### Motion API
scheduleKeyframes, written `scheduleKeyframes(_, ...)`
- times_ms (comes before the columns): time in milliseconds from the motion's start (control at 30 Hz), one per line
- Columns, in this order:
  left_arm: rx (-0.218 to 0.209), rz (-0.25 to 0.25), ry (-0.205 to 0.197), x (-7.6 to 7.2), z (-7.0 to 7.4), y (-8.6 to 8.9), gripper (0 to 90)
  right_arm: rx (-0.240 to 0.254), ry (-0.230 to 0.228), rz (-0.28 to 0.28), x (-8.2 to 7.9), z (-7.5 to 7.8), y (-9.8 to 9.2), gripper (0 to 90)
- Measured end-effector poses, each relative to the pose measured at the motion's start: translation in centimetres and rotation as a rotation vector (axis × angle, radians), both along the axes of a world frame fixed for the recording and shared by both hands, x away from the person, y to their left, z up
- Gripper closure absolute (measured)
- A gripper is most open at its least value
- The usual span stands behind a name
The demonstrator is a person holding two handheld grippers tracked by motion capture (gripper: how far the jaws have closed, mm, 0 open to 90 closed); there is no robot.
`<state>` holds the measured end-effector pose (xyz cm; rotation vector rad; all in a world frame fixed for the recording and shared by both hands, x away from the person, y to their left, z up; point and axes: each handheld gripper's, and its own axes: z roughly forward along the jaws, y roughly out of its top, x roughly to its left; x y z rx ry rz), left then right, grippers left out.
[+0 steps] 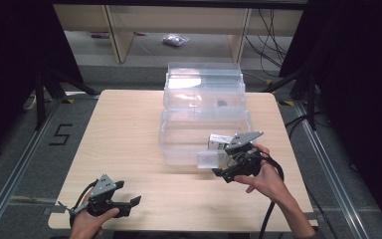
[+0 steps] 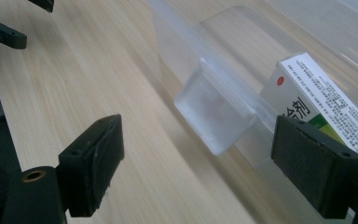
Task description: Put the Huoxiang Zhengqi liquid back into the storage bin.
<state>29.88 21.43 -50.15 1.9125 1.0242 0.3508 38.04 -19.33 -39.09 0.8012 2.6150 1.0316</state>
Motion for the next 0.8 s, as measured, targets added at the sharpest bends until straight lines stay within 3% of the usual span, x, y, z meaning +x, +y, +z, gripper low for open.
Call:
scheduleKeyframes(100,0.005,-0.004,0.0,0.0,0.0,0.1,14.9,0.005,0.021,-0.011,-0.3,-0.2,0.0,18.1)
scheduleKeyframes(133,0.007,-0.001,0.001,0.0,0.0,0.1,14.9,0.012,0.035,-0.049,-0.5,-0.4,0.2,18.1)
scheduleKeyframes(167,0.003,-0.001,0.0,0.0,0.0,0.1,14.9,0.001,0.021,-0.004,-0.3,-0.4,0.0,18.1)
scheduleKeyframes(200,0.003,-0.002,0.0,0.0,0.0,0.1,14.9,0.018,0.02,-0.024,-0.5,-0.7,0.1,18.2)
scheduleKeyframes(233,0.004,-0.003,-0.002,0.0,0.1,0.1,14.9,0.003,0.029,-0.015,-0.5,-0.7,0.1,18.2)
scheduleKeyframes(267,0.012,-0.007,-0.002,0.0,0.1,0.2,14.9,0.01,0.008,-0.008,-0.4,-0.9,0.1,18.3)
scheduleKeyframes(333,0.011,-0.006,0.0,0.0,0.1,0.1,14.9,0.013,0.038,-0.03,-0.8,-1.1,0.2,18.3)
scheduleKeyframes(400,0.009,-0.005,0.002,0.0,0.0,0.1,14.9,0.022,0.009,-0.013,-0.7,-1.6,0.2,18.4)
scheduleKeyframes(567,0.013,-0.005,0.0,0.0,0.1,0.1,14.9,0.036,0.04,-0.028,-1.4,-2.9,0.4,18.6)
scheduleKeyframes(600,0.015,-0.004,0.001,0.0,0.1,0.1,14.9,0.031,0.026,-0.018,-1.4,-3.2,0.3,18.6)
scheduleKeyframes(733,0.014,-0.005,0.0,0.0,0.1,0.1,14.9,0.033,0.041,-0.028,-1.7,-4.0,-0.2,18.6)
scheduleKeyframes(800,0.004,0.001,0.0,-0.1,0.1,0.0,14.9,0.053,0.054,-0.044,-1.9,-4.7,-0.4,18.6)
